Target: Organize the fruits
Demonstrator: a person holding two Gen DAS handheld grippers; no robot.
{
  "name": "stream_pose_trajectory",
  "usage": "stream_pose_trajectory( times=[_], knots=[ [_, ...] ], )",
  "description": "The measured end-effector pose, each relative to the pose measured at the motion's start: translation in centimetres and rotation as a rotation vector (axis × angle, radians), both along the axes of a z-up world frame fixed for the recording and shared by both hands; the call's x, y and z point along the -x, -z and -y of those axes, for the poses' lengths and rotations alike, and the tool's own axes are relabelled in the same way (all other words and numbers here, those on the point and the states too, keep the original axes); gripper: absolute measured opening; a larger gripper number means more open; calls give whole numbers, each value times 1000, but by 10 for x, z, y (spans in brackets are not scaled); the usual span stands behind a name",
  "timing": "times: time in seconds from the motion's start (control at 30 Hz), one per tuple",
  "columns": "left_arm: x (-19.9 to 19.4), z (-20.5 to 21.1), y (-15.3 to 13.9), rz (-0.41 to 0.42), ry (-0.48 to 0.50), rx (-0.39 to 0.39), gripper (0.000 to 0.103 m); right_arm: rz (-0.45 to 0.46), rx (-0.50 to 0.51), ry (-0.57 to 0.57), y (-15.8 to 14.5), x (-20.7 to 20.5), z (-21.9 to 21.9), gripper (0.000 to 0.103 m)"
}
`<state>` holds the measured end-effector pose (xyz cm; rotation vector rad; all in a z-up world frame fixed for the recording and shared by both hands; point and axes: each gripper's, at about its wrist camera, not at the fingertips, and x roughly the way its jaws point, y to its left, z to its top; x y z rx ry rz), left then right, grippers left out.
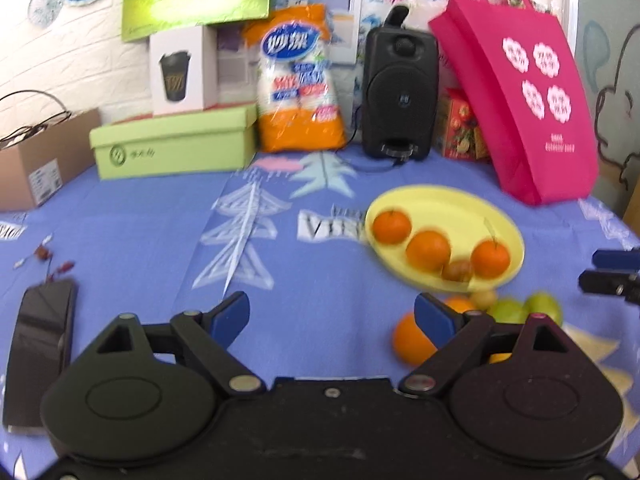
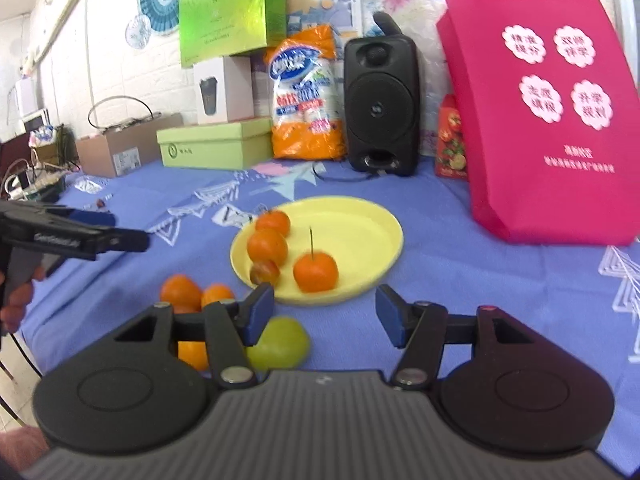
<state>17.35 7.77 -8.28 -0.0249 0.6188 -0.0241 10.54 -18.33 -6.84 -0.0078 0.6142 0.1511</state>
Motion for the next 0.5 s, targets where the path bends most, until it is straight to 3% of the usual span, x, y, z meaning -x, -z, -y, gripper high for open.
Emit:
stream_pose_trajectory(
  times=[0.23,0.5],
  knots=[
    [24,13,25,-53,88,-48,90,-67,32,-72,20,25,-13,56],
    [13,24,33,-56,124,-56,90,-84,64,-207,26,39,-34,56]
  ],
)
